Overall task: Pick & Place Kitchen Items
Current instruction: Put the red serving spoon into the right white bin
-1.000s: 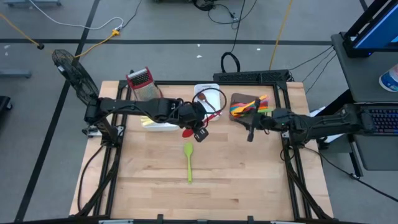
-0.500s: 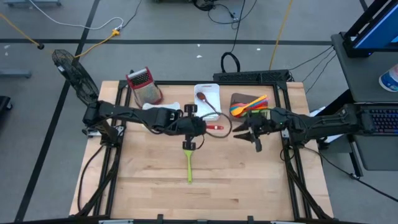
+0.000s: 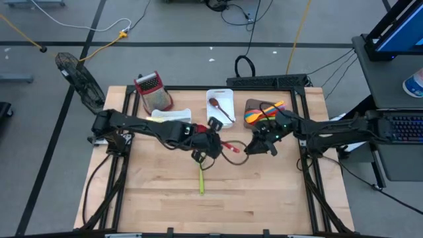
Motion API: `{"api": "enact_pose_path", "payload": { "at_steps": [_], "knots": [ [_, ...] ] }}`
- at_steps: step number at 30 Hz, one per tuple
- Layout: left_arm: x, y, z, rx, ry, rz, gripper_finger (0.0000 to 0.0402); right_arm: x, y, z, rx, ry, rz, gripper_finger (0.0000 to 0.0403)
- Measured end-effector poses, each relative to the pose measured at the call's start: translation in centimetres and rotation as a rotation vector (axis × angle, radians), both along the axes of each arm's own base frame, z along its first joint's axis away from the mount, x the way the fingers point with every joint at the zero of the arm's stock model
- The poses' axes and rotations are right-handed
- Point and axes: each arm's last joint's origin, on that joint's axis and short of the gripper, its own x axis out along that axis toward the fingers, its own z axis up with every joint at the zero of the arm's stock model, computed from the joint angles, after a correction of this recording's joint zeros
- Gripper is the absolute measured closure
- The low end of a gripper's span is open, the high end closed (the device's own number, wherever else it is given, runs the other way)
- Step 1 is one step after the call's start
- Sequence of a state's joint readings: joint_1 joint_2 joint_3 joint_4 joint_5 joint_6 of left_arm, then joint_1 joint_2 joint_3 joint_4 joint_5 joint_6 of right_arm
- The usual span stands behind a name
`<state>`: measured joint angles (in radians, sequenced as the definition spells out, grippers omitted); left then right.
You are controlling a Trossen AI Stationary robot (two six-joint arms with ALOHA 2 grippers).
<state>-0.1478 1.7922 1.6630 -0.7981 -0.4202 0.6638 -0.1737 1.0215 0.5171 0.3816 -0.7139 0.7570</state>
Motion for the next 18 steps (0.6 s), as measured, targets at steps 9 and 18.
{"api": "enact_pose_path", "payload": {
  "at_steps": [9, 18],
  "knots": [
    [1.2, -0.2, -2.1, 0.113, 0.108, -0.146, 0.0383, 1.3, -1.2, -1.3, 0.147, 0.107, -0.110, 0.0288],
    [1.3, -0.2, -2.0, 0.088, 0.111, -0.200, 0.0383, 2.1, -1.6, -2.9, 0.062, 0.158, -0.222, 0.0273]
  ]
}}
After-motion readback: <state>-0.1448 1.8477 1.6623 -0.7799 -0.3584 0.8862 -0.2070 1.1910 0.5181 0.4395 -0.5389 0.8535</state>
